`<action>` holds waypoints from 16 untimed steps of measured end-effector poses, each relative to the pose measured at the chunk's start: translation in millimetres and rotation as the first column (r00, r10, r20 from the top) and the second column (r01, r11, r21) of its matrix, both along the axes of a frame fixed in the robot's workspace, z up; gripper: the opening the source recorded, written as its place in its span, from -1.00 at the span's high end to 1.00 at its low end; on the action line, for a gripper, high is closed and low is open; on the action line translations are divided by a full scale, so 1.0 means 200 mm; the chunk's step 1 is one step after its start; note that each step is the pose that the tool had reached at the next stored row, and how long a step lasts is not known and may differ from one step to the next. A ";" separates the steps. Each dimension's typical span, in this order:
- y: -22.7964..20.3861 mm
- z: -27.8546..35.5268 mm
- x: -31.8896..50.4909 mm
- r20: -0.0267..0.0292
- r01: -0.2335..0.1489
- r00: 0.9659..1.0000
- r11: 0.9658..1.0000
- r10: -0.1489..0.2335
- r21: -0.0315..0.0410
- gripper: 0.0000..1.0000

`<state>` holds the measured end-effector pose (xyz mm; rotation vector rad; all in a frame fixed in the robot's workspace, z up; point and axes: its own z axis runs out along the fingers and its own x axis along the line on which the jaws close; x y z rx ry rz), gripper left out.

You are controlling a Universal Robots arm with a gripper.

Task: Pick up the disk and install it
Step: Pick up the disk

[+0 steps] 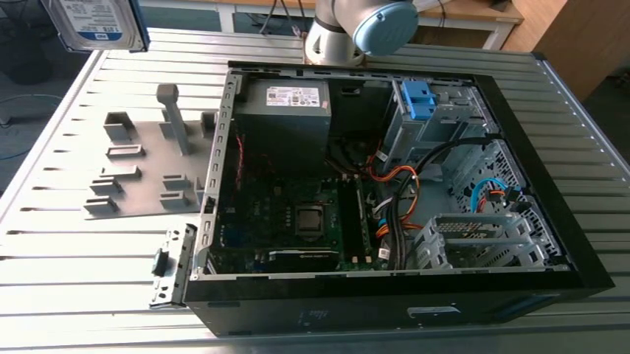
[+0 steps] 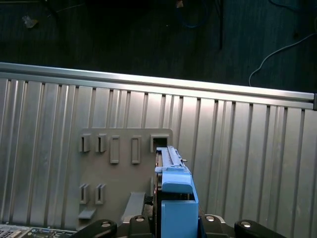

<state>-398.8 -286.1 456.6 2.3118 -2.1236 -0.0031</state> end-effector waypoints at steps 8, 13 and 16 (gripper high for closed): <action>0.000 0.020 0.000 0.000 0.000 1.000 1.000 0.000 0.001 0.26; 0.000 0.033 0.000 0.000 0.000 1.000 1.000 0.000 0.001 0.26; 0.000 0.040 0.000 0.000 0.000 1.000 1.000 0.000 0.001 0.26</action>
